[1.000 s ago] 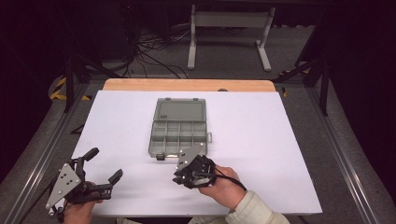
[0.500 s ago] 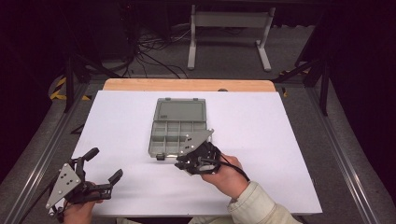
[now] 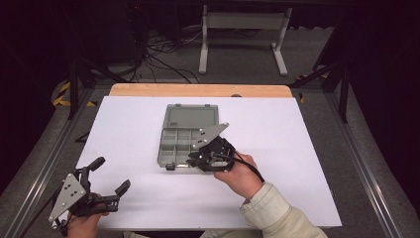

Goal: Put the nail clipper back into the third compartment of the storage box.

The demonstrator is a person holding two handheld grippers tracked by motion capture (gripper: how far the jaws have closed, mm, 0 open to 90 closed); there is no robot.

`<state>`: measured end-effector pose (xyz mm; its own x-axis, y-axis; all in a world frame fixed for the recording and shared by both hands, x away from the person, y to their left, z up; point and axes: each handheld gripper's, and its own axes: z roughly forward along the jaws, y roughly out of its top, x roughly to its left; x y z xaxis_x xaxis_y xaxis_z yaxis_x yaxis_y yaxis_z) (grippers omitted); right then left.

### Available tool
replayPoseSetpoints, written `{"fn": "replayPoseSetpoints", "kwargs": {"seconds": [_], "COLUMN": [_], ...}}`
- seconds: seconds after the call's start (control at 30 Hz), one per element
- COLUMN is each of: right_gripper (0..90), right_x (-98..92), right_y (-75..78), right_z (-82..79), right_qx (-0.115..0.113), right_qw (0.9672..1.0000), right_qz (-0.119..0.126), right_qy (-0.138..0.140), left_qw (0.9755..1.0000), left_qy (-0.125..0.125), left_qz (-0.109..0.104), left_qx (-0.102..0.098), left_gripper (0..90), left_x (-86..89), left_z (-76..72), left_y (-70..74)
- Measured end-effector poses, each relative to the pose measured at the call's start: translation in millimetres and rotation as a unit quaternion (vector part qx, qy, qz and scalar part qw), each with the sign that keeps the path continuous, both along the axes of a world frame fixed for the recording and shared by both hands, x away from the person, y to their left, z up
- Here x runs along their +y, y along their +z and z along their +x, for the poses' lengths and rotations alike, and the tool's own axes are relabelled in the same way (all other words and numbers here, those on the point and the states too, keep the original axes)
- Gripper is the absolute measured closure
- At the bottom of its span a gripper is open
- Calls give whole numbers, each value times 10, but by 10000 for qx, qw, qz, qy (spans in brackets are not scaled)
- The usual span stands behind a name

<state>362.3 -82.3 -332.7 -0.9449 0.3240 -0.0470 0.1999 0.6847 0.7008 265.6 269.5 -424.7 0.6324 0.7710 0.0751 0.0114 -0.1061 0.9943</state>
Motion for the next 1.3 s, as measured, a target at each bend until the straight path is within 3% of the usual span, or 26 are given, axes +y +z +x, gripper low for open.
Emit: {"fn": "replayPoseSetpoints", "kwargs": {"seconds": [0.6,0.93,1.3], "right_gripper": [785,785,785], "right_x": [-7,-6,15], "right_y": [136,82,41], "right_z": [339,566,739], "right_qx": [-40,59,23], "right_qw": [9995,9986,9972], "right_qz": [90,82,81], "right_qy": [-301,-520,-748], "left_qw": [10000,10000,10000], "left_qy": [-13,-17,-16], "left_qz": [2,7,4], "left_qx": [-11,-5,-3], "left_gripper": [5,5,5], "left_x": [1,1,1], "left_z": [2,1,1], "left_y": [1,1,1]}}
